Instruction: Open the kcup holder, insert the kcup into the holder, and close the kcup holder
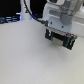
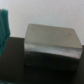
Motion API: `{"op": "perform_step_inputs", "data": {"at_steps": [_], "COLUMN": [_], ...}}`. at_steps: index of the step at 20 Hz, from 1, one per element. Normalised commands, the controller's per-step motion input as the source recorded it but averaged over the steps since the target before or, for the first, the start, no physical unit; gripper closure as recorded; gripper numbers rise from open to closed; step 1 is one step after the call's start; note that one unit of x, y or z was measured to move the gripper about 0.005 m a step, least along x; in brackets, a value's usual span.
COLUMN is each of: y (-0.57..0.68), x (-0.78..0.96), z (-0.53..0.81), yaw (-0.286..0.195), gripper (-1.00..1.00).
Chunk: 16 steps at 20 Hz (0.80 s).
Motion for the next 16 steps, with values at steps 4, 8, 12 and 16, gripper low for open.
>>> {"op": "perform_step_inputs", "data": {"at_steps": [4,8,12,16], "y": [0.29,0.29,0.3,0.33], "x": [-0.38,-0.42,-0.46,-0.52], "z": [-0.15,-0.07,-0.03,-0.02], "yaw": [0.167,0.157,0.156,0.156], "gripper": [-1.0,-1.0,-1.0,-1.0]}}
